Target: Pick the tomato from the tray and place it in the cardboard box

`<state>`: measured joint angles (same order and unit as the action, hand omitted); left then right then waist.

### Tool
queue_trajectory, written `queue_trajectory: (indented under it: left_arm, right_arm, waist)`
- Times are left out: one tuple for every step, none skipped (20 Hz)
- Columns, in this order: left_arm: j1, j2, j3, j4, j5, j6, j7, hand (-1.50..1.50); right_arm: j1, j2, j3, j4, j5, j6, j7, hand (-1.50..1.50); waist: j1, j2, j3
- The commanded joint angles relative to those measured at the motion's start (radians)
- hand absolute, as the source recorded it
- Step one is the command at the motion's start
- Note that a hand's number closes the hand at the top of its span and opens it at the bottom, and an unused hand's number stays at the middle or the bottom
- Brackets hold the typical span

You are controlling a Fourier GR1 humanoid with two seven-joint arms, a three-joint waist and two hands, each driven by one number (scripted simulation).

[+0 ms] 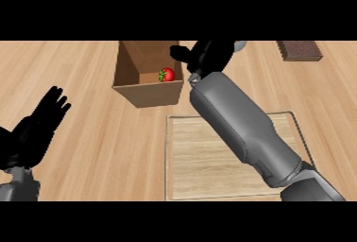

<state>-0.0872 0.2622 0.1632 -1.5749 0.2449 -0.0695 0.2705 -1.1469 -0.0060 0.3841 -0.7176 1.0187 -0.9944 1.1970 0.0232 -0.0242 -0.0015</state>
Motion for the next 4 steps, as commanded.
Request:
queue_trajectory:
  left_arm:
    - [0.012,0.026,0.022,-0.013,0.016,-0.014,0.021,0.0]
    - [0.011,0.006,0.019,-0.002,0.008,0.002,0.004,0.0]
    - [0.022,0.0,0.012,-0.028,0.001,0.012,0.008,0.0]
    - [0.024,0.012,0.019,-0.049,0.017,0.004,0.035,0.0]
  right_arm:
    - [0.058,0.006,0.068,-0.103,0.051,-0.072,0.253,-1.5]
    - [0.083,0.006,0.09,-0.155,0.051,-0.038,0.255,-1.5]
    - [0.17,0.006,0.124,-0.173,0.077,-0.074,0.246,-1.5]
    - [0.118,0.006,0.101,-0.189,0.11,-0.027,0.289,-1.5]
  waist:
    - [-0.016,-0.002,0.0]
    - [-0.03,-0.004,0.0]
    - [-0.03,0.0,0.001]
    - [-0.027,0.0,0.001]
